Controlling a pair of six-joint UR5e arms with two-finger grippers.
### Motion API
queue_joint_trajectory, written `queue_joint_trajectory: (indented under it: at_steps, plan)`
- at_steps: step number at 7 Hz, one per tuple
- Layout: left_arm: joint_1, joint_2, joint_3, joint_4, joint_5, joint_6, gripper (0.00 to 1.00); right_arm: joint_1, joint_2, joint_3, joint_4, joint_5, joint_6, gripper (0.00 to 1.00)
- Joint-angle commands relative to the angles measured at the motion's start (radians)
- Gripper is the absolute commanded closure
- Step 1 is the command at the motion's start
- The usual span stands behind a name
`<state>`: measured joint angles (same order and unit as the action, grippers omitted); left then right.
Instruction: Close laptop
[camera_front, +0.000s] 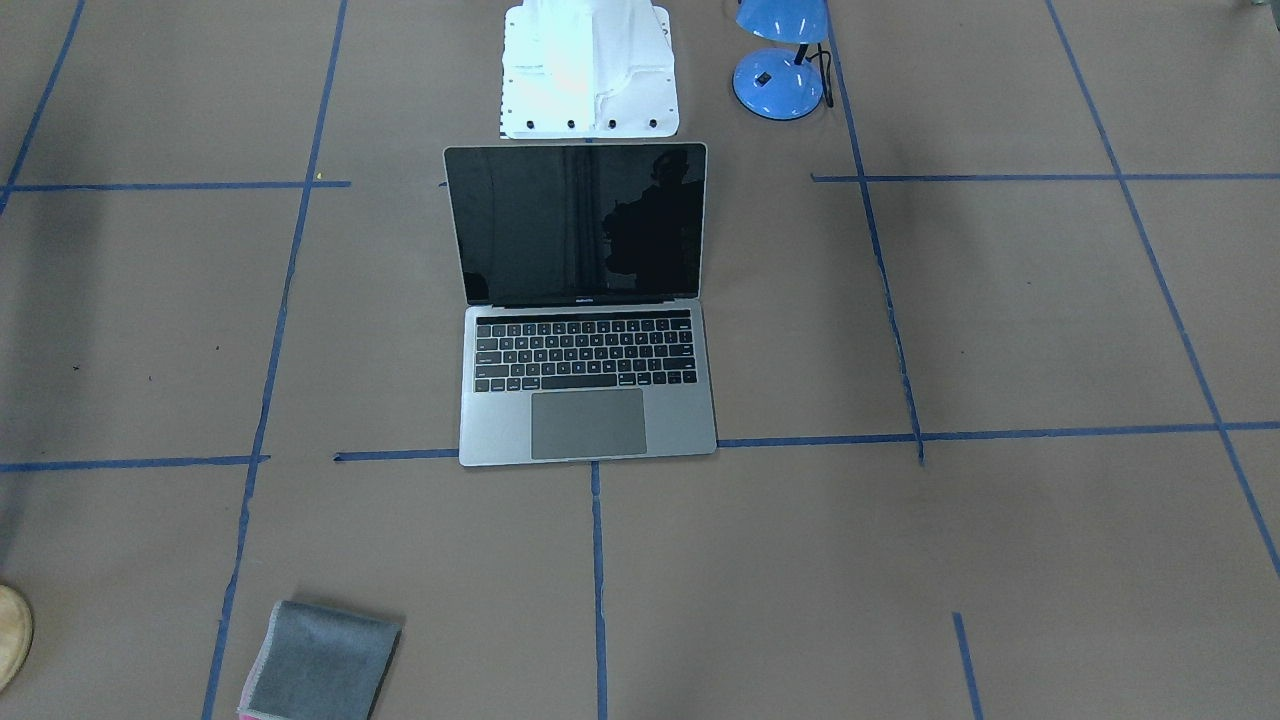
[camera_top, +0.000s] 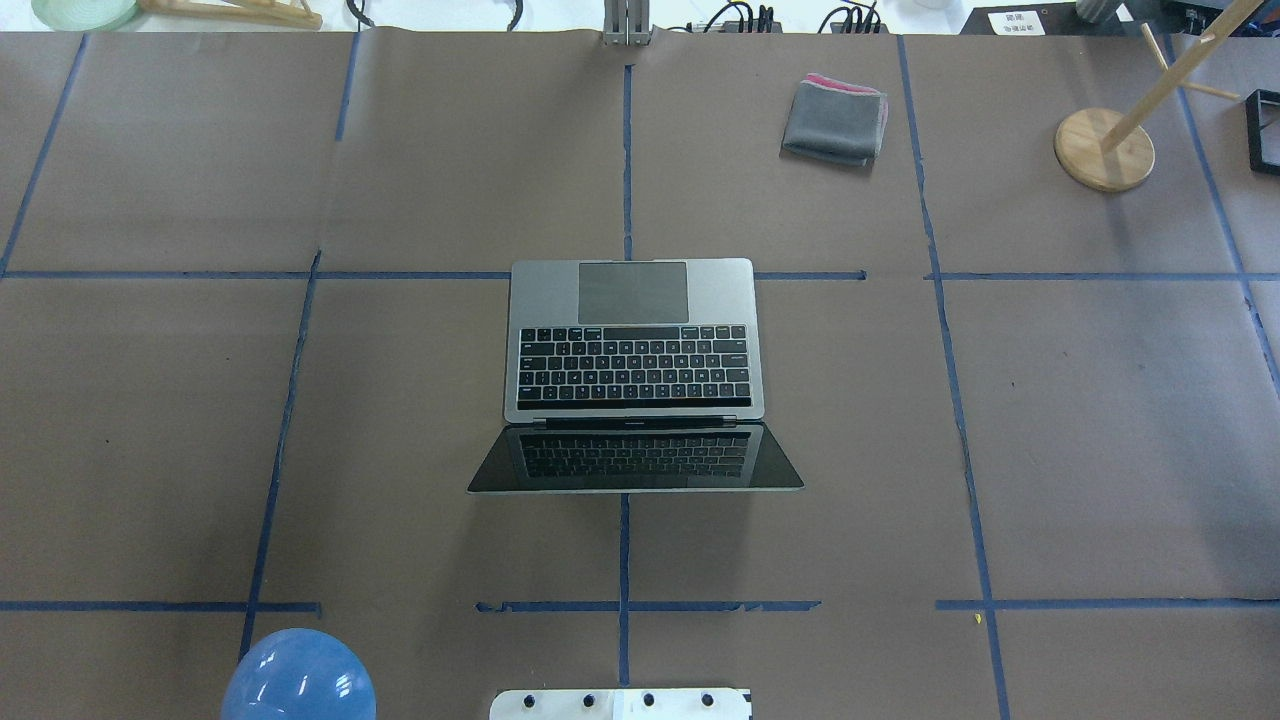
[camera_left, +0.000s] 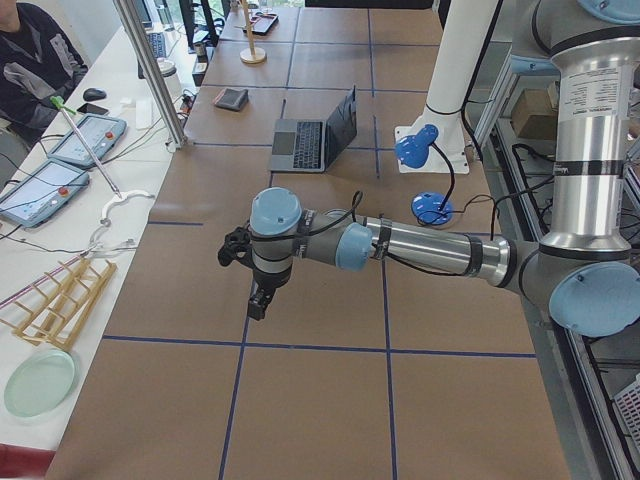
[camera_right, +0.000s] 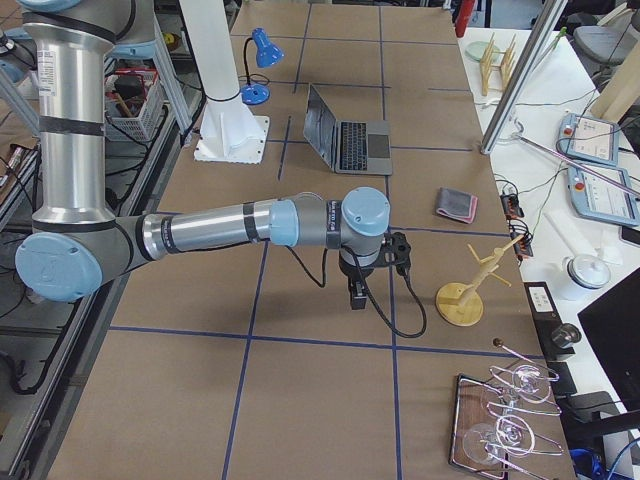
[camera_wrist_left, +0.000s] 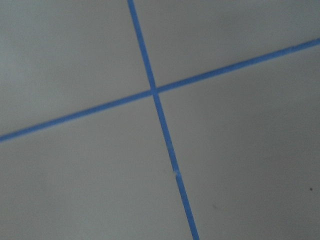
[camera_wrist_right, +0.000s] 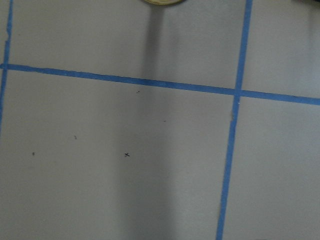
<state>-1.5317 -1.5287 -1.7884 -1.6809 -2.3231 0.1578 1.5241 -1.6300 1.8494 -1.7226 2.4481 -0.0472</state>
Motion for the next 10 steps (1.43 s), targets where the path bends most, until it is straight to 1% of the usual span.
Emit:
queue_joint_trajectory:
  at_steps: [1,2,3,4,5,6,7,8,9,10]
  plan:
    - [0.086,-0.013,-0.022,-0.089,-0.062,-0.213,0.0,-0.068,-0.001,0.098,0.0,0.066,0.135,0.0]
    - [0.163,-0.011,-0.026,-0.194,-0.082,-0.363,0.0,-0.112,-0.008,0.163,0.0,0.066,0.223,0.0]
    - [0.259,-0.007,-0.035,-0.3,-0.076,-0.494,0.0,-0.158,-0.008,0.222,0.001,0.065,0.312,0.0]
    - [0.316,-0.008,-0.052,-0.33,-0.078,-0.573,0.0,-0.212,-0.008,0.244,0.073,0.058,0.423,0.0]
    - [0.362,-0.011,-0.086,-0.335,-0.081,-0.652,0.0,-0.287,-0.033,0.241,0.274,0.034,0.634,0.0]
    - [0.404,-0.013,-0.13,-0.336,-0.085,-0.723,0.0,-0.385,-0.084,0.24,0.511,-0.009,0.855,0.0]
    - [0.482,-0.028,-0.164,-0.342,-0.084,-0.819,0.0,-0.509,-0.114,0.24,0.719,-0.118,1.077,0.0]
    - [0.561,-0.062,-0.17,-0.377,-0.082,-0.922,0.0,-0.632,-0.148,0.24,0.85,-0.22,1.201,0.0]
    - [0.646,-0.07,-0.169,-0.508,-0.072,-1.107,0.0,-0.732,-0.174,0.24,0.958,-0.319,1.277,0.0]
    - [0.732,-0.099,-0.163,-0.636,-0.064,-1.245,0.0,-0.796,-0.195,0.24,1.044,-0.363,1.29,0.0]
